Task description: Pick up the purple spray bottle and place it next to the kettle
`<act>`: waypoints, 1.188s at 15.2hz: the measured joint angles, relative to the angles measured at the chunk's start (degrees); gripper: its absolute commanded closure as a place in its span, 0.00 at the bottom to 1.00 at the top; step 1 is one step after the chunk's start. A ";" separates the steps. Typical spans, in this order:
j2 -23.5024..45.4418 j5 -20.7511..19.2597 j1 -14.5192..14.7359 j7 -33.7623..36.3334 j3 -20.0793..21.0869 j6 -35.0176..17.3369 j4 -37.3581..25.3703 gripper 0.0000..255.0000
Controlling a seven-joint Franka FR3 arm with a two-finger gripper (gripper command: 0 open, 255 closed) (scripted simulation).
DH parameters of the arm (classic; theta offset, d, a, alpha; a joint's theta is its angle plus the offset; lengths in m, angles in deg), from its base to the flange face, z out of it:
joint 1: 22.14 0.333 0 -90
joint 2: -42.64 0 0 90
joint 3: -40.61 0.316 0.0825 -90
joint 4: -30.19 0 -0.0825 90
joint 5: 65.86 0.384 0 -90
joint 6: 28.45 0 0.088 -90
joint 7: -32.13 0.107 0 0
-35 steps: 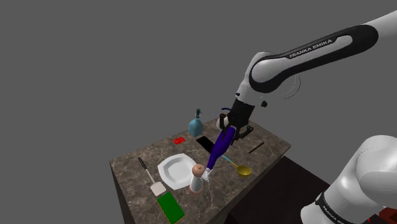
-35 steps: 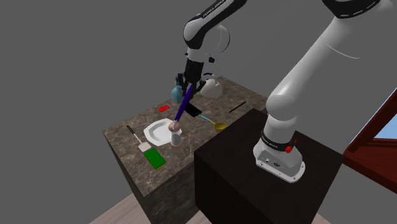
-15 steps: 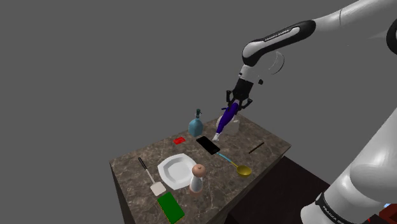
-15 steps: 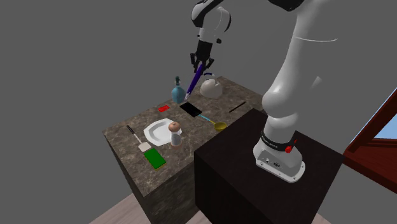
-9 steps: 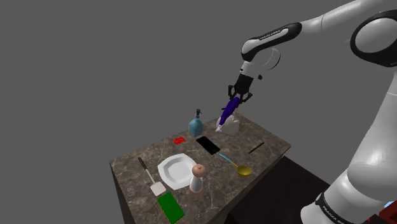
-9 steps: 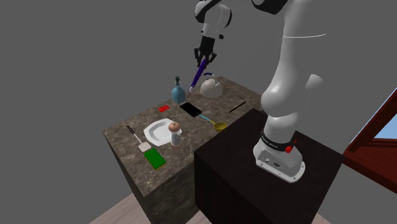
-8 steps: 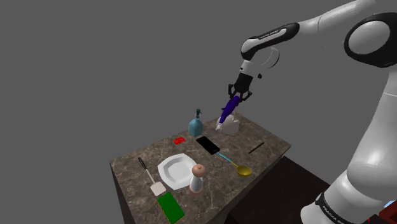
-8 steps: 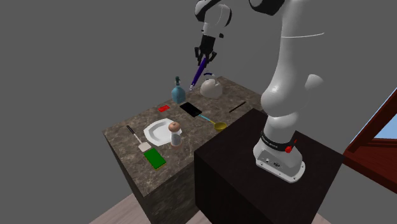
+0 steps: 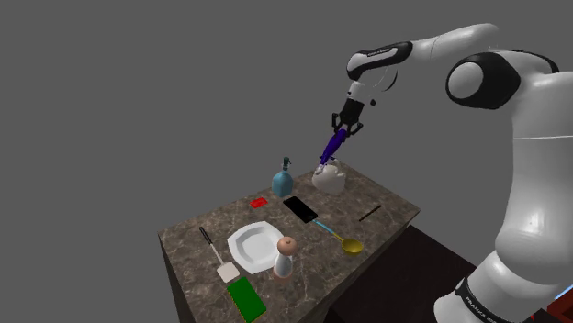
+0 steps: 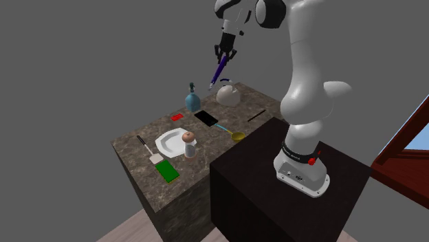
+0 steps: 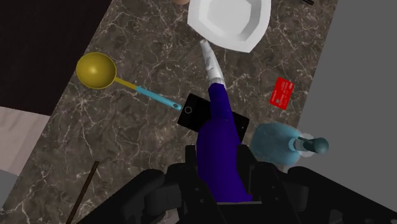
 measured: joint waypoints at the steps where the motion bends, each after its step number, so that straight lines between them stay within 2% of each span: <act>1: 2.36 0.08 -0.82 -0.20 -0.06 1.61 -3.81 1.00; 2: 5.06 0.15 -1.77 -0.31 -0.10 3.53 -8.28 1.00; 4: 6.65 0.23 -2.31 -0.72 -0.12 3.81 -10.02 1.00; 18: 10.70 1.21 -2.19 -3.33 0.28 -3.80 -5.99 1.00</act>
